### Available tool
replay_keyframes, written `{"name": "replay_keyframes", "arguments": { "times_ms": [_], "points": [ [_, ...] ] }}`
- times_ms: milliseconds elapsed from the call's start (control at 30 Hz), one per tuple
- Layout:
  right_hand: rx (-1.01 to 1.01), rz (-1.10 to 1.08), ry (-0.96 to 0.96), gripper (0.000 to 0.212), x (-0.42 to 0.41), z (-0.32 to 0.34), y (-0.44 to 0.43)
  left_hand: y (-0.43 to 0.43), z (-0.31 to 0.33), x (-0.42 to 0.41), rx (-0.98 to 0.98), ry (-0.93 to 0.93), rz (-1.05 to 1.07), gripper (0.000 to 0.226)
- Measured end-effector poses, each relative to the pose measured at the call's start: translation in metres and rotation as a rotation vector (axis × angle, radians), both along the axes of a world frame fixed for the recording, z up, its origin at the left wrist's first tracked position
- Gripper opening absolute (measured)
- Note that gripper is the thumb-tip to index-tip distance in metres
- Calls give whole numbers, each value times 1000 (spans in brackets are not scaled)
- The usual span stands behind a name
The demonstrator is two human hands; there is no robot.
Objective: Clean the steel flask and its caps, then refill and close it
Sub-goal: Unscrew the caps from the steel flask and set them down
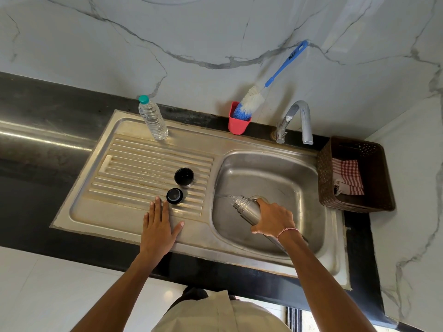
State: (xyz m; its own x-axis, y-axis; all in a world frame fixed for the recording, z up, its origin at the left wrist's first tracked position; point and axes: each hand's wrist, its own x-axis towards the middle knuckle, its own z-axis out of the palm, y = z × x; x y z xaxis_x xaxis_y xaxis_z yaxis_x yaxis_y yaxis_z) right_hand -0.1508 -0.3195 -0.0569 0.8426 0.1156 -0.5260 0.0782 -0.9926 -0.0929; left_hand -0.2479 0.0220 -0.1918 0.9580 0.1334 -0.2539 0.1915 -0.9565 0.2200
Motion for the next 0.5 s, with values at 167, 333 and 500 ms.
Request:
{"name": "replay_keyframes", "arguments": {
  "times_ms": [167, 333, 500],
  "points": [
    [9, 3, 4, 88, 1, 1, 3, 0, 0, 0, -7, 1, -2, 99],
    [8, 5, 11, 88, 3, 2, 5, 0, 1, -1, -14, 0, -3, 98],
    [2, 13, 5, 87, 3, 2, 6, 0, 2, 0, -9, 2, 1, 99]
  ]
}}
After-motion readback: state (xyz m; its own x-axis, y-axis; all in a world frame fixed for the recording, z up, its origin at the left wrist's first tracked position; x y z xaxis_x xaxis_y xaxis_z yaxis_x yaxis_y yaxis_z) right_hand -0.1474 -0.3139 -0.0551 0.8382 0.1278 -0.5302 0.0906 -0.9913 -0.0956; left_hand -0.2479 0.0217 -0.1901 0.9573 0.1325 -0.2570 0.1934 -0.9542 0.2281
